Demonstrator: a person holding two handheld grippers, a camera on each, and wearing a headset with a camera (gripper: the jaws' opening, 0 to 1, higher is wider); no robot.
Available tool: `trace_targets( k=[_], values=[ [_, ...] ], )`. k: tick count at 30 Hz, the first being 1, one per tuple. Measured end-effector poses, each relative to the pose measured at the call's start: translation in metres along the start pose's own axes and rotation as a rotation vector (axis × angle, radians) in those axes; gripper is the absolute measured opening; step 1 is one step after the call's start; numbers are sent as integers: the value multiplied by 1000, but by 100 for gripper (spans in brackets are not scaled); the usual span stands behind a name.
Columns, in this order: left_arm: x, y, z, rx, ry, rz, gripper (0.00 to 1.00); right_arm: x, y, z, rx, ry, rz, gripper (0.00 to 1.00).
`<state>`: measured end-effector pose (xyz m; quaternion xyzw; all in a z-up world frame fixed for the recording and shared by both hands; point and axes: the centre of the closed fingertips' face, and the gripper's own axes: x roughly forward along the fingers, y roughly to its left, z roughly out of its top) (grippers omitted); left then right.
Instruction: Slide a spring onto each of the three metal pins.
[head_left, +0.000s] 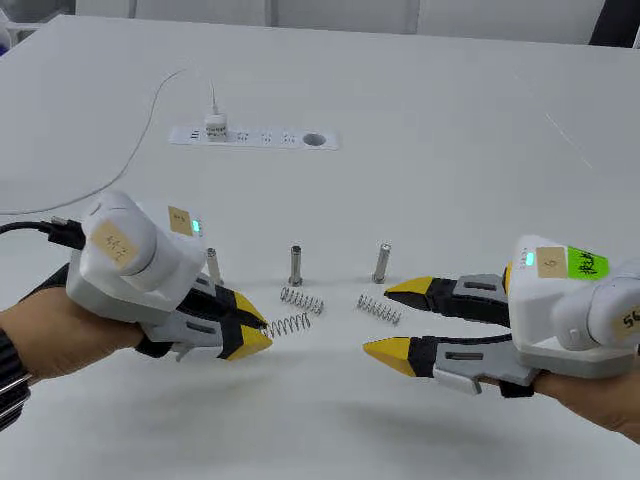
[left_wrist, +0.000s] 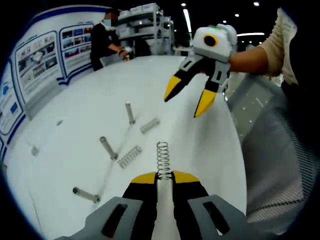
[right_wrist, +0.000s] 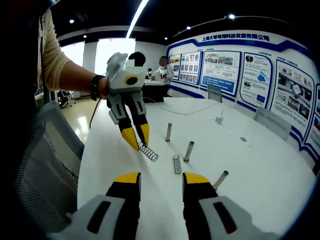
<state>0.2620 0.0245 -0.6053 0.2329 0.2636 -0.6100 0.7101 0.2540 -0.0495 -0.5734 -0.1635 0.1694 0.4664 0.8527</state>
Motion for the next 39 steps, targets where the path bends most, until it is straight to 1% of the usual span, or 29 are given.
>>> trace_targets(
  k=[6, 11, 16, 21, 26, 32, 34, 37, 39],
  values=[
    [3, -13, 9, 47, 4, -24, 10, 11, 13, 4, -33, 18, 59, 30],
    [4, -18, 14, 79, 1, -45, 10, 16, 23, 2, -61, 34, 99, 26],
    [6, -26, 20, 116, 5, -68, 10, 16, 29, 0, -76, 46, 122, 24],
    [8, -33, 24, 136, 5, -89, 10, 17, 33, -1, -95, 57, 138, 21],
    [9, -37, 27, 143, 1, -104, 10, 17, 36, -3, -113, 67, 147, 16],
    [7, -38, 30, 142, -2, -109, 10, 17, 38, -5, -120, 72, 152, 13],
    [5, -38, 33, 129, -15, -117, 10, 17, 38, -6, -117, 77, 152, 13],
    [2, -37, 40, 100, -46, -122, 10, 16, 36, -8, -117, 80, 145, 12],
    [1, -37, 42, 94, -54, -121, 10, 16, 35, -7, -111, 76, 139, 12]
  ],
)
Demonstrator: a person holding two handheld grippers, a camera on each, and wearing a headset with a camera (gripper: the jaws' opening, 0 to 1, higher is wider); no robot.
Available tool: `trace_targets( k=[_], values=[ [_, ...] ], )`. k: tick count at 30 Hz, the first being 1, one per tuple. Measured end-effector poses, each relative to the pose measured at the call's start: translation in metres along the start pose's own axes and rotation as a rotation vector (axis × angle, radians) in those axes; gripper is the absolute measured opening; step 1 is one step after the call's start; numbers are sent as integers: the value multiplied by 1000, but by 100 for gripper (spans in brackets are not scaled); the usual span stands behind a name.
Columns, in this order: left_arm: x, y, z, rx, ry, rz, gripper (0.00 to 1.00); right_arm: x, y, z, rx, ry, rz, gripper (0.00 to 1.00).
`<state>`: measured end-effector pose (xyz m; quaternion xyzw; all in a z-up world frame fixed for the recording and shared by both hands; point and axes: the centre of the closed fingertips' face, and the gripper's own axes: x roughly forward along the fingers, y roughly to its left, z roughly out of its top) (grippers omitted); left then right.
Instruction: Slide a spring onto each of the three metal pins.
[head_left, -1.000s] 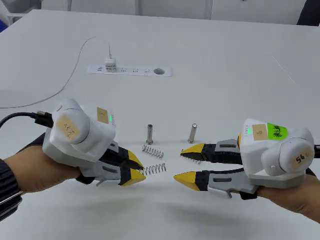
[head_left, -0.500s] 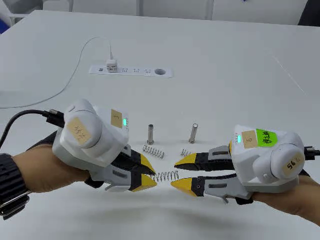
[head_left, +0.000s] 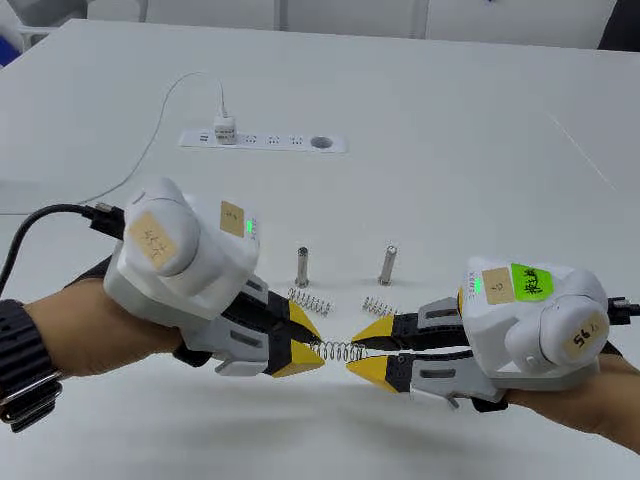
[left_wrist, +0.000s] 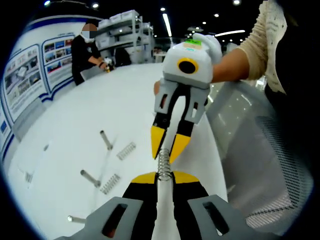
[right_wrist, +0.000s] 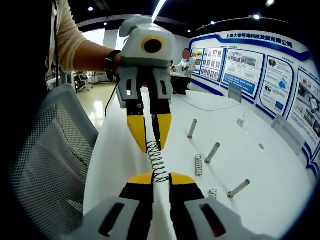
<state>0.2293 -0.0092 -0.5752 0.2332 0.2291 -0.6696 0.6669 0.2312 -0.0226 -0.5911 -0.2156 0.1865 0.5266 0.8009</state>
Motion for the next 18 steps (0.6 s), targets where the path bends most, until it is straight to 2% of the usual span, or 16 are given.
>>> trace_targets(
  k=[11, 18],
  values=[
    [-2, -3, 23, -42, -86, 1, 9, 1, -2, -1, 23, -3, -9, 12],
    [-4, -1, 37, -53, -138, 8, 9, 1, -3, 4, 68, -28, -9, 12]
  ],
)
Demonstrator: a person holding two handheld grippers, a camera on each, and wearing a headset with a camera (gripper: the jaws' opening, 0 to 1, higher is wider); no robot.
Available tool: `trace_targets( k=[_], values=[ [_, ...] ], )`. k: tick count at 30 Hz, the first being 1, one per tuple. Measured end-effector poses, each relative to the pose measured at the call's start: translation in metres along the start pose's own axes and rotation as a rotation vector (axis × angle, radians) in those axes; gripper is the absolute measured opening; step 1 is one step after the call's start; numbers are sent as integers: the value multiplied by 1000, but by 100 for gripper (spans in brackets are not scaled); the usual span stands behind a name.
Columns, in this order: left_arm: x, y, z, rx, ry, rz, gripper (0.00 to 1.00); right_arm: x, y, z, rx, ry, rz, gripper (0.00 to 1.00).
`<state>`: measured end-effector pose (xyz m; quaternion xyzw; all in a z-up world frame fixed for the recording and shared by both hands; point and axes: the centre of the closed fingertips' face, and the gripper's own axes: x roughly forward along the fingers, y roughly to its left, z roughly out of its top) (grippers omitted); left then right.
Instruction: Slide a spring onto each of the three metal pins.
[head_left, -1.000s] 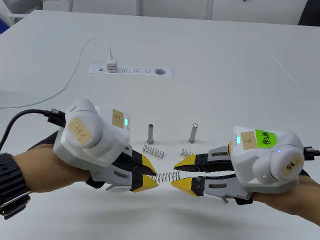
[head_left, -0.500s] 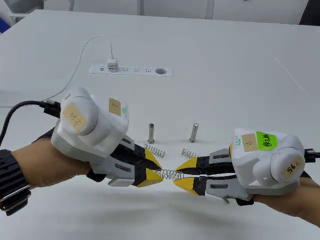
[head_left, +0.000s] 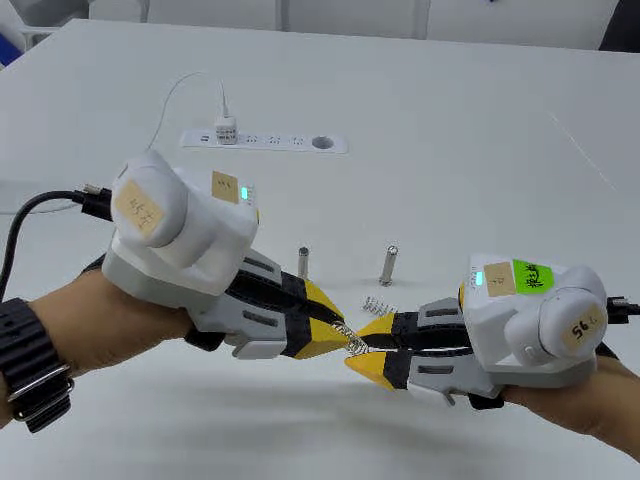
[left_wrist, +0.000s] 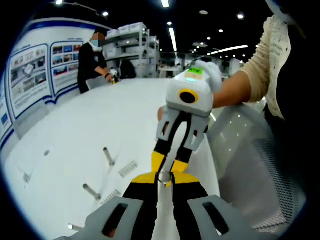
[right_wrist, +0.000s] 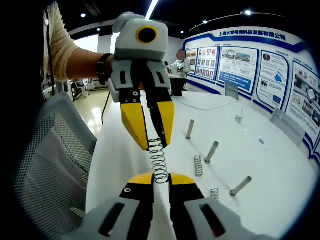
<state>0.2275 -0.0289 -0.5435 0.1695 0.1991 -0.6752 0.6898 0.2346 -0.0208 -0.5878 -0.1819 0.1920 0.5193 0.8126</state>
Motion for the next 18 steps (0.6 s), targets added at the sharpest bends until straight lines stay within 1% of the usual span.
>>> trace_targets(
  k=[4, 9, 13, 18],
  values=[
    [0, -1, 8, -6, -30, -1, 9, 2, 2, 5, 15, -18, 4, 12],
    [2, -4, 13, -7, -45, -5, 9, 6, 7, 10, 13, -30, 15, 12],
    [3, -4, 14, -12, -49, -7, 9, 9, 10, 12, 17, -37, 25, 12],
    [2, -6, 11, -25, -46, -10, 9, 9, 12, 10, 13, -35, 26, 12]
  ],
)
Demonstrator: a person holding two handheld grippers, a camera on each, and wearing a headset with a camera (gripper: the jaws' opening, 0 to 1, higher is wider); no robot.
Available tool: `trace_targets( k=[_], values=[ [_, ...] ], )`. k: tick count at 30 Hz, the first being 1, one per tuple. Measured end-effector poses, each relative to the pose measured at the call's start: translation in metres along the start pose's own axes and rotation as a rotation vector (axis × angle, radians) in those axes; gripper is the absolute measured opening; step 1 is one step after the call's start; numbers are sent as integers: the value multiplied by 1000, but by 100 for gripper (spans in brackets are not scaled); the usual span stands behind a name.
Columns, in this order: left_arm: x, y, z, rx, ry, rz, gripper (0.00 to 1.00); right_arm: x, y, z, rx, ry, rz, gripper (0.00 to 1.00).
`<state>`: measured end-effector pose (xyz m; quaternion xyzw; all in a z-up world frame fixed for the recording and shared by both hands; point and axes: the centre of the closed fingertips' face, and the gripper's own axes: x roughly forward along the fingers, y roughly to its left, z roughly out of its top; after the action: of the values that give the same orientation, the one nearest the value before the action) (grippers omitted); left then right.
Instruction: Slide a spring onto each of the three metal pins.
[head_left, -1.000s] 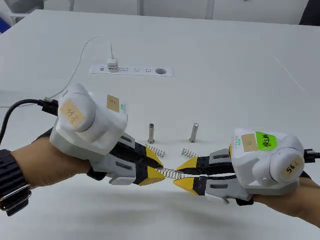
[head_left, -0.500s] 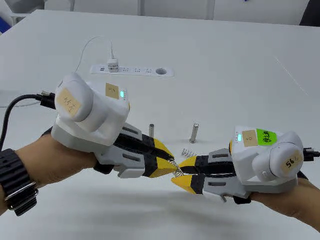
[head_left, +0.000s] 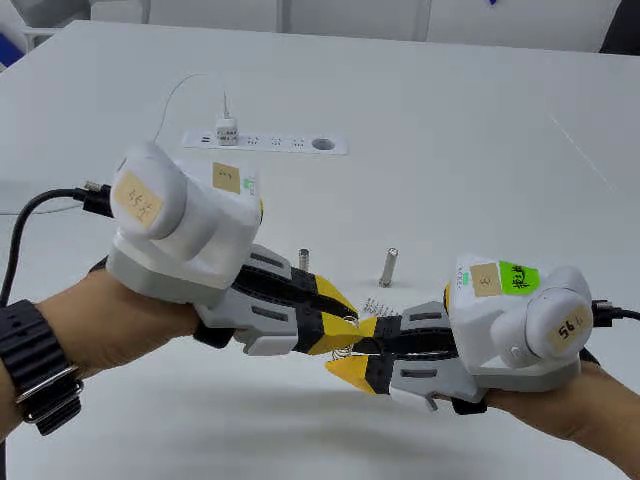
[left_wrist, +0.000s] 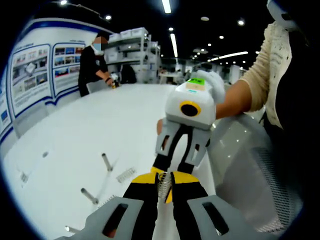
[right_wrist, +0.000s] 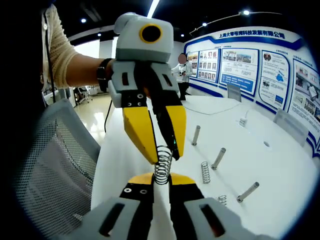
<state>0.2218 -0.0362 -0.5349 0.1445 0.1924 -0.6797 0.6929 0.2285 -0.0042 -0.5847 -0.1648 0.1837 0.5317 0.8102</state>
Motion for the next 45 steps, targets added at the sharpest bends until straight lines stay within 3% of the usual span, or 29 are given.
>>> trace_targets(
  k=[10, 32, 45],
  values=[
    [-10, 6, -2, -13, 4, 20, 9, -8, -10, 2, 24, -16, -35, 24],
    [-48, 46, -5, -39, -15, 147, 9, -26, -32, -5, 99, -43, -110, 57],
    [-64, 66, -10, -62, -20, 206, 9, -54, -58, -21, 161, -44, -215, 71]
  ],
)
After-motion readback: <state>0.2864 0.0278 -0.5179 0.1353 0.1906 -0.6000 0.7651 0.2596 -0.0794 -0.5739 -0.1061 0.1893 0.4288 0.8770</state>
